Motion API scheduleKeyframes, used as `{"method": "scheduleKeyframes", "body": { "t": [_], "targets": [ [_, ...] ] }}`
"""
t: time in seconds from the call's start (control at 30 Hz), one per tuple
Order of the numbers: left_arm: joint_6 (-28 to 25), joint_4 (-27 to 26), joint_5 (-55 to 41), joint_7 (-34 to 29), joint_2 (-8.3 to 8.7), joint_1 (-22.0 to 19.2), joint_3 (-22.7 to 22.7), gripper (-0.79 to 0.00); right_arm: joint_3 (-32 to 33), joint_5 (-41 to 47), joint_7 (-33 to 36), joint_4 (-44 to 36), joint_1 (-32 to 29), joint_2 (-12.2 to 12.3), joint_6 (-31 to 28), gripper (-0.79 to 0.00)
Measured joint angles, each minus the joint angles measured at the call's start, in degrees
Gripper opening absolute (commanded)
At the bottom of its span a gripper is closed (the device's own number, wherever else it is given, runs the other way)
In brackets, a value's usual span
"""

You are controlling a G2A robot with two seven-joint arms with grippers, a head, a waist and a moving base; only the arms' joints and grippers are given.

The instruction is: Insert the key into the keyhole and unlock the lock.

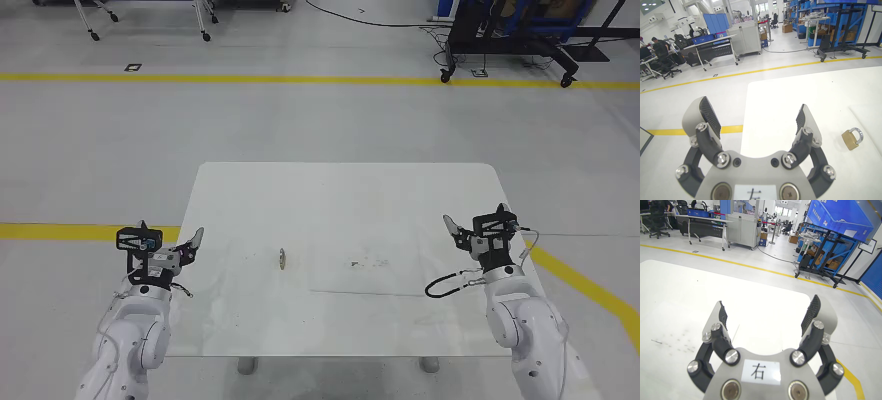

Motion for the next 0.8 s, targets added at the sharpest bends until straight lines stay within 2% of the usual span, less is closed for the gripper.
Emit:
{"method": "scheduleKeyframes", "body": {
  "t": [0.17,0.27,0.4,0.53,0.63,0.8],
  "targets": [
    [0.00,0.00,0.00,0.00,0.00,0.00,0.00,0.000,-0.28,-0.72,0.65,0.07,0.45,0.04,-0.34,0.000],
    [0.00,0.00,0.00,0.00,0.00,0.00,0.00,0.000,-2.78,-4.81,4.49,0.76,3.60,0.15,-3.89,0.000],
    [0.00,0.00,0.00,0.00,0.00,0.00,0.00,0.000,-8.01,-7.17,8.19,4.63,10.47,0.10,-12.81,0.000],
    [0.00,0.00,0.00,0.00,0.00,0.00,0.00,0.000,-12.94,-8.30,9.14,9.67,17.13,-0.15,-20.76,0.000],
    [0.00,0.00,0.00,0.00,0.00,0.00,0.00,0.000,-15.37,-9.84,6.70,13.03,21.02,0.04,-29.18,0.000],
    [0.00,0.00,0.00,0.00,0.00,0.00,0.00,0.000,-17.31,-15.82,-1.81,18.92,26.83,1.24,-48.29,0.000]
  ]
}}
